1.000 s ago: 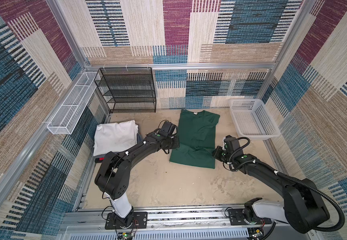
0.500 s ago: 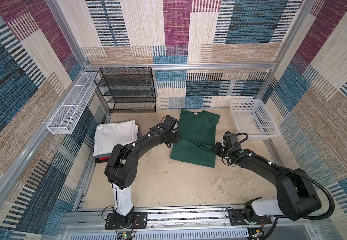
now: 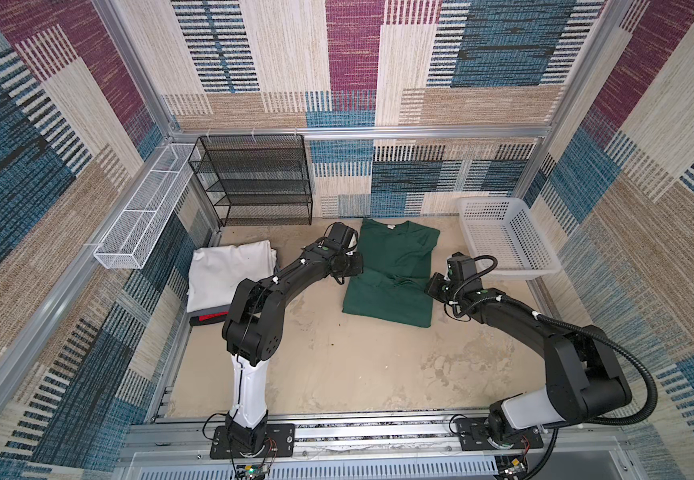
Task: Fold and stack the t-shirts
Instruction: 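Lay the folded hem down and release it with both grippers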
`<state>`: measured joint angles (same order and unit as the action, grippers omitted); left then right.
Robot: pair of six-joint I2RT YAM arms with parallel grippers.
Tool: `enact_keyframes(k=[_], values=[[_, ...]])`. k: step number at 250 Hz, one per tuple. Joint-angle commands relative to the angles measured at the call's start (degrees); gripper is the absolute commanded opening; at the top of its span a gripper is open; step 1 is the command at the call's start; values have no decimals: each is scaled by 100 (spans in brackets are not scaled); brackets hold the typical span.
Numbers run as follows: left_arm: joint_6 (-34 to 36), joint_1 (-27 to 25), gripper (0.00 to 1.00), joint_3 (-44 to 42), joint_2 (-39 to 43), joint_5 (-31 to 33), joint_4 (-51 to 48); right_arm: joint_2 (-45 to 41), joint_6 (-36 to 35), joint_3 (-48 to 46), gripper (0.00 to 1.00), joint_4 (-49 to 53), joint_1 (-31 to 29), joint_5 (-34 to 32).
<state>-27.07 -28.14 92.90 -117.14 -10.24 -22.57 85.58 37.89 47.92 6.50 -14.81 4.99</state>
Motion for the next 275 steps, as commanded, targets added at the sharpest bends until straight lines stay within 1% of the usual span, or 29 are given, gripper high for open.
enact_keyframes(k=[1,17,31,38,58,73,97,119,130,143,170,204,232,275], values=[[49,58,67,421,-252,-363,43,257,-358,275,42,158,39,-174],[161,65,75,502,-195,-415,-1,278,-557,333,51,356,39,-343],[178,63,83,211,81,-211,223,158,-644,284,61,525,35,-540],[154,42,86,22,247,-83,342,57,-676,231,64,575,39,-633],[193,72,88,-434,676,221,538,-294,-741,-17,65,671,31,-711],[202,72,88,-685,948,333,553,-532,-764,-209,66,690,23,-554],[105,72,88,-1178,1387,281,692,-769,-797,-389,63,626,-120,-130],[-118,72,88,-1793,1800,250,1025,-655,-889,-240,60,670,-558,-181],[-237,72,88,-2101,2017,294,1124,-462,-991,-80,60,662,-793,-141],[-347,72,88,-2452,2291,441,1204,-138,-1130,144,57,627,-992,12],[-489,72,88,-3137,2822,754,1404,665,-1368,688,46,649,-1355,57],[-511,87,88,-3475,3190,1018,1185,1619,-1717,1341,38,611,-1747,243],[-553,131,88,-3594,3352,1019,1036,2303,-1829,1793,30,672,-1874,255],[-613,160,88,-3853,3570,956,1099,2736,-1845,2283,29,700,-1882,-51]])
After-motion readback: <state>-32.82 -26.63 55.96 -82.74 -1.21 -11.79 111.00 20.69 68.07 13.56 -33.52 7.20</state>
